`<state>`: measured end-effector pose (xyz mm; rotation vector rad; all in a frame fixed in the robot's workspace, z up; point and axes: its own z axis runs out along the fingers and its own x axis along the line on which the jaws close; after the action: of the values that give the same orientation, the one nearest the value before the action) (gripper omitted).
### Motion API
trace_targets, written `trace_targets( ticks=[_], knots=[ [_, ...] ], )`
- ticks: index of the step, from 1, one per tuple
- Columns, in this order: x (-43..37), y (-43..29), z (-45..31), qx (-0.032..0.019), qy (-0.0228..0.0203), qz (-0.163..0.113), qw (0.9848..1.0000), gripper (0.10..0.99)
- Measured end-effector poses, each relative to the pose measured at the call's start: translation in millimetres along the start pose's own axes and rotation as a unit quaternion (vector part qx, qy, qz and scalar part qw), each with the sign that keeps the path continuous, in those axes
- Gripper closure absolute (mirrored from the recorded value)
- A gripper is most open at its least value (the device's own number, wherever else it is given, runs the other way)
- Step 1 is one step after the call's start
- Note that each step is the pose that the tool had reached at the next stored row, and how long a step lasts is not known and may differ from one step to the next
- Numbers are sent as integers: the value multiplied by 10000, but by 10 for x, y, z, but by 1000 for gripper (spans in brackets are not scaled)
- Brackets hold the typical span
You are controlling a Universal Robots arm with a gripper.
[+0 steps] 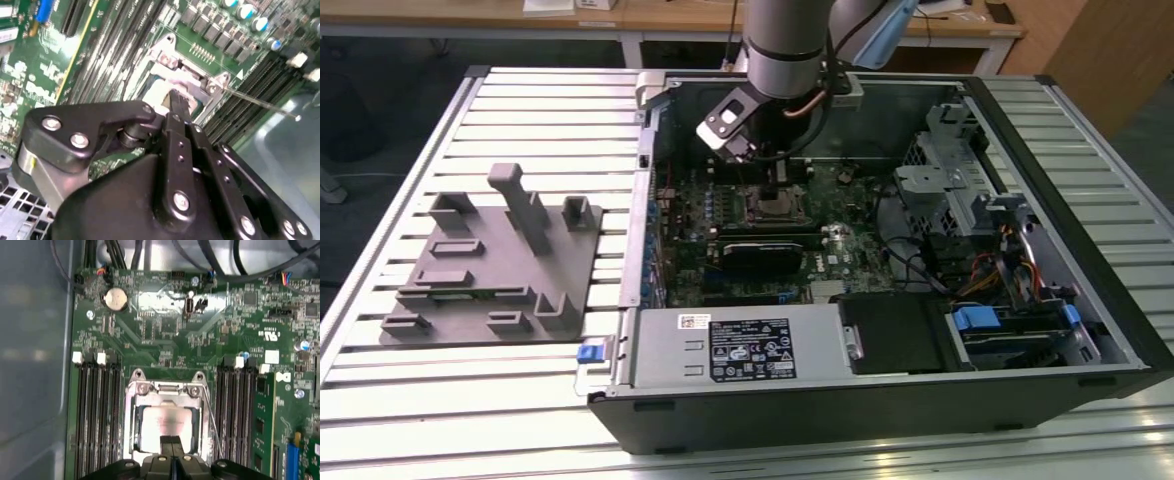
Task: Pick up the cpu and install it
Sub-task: 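Close the cpu cover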
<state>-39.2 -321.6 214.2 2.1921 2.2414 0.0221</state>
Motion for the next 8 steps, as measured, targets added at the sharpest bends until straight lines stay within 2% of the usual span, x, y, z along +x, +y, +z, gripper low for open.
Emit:
trace_targets(
  ticks=[4, 8],
  knots=[
    [-1, 94, 1, 1, 0, 0, 10000, 980],
    [-2, 149, 3, 4, 1, 0, 10000, 980]
  ],
)
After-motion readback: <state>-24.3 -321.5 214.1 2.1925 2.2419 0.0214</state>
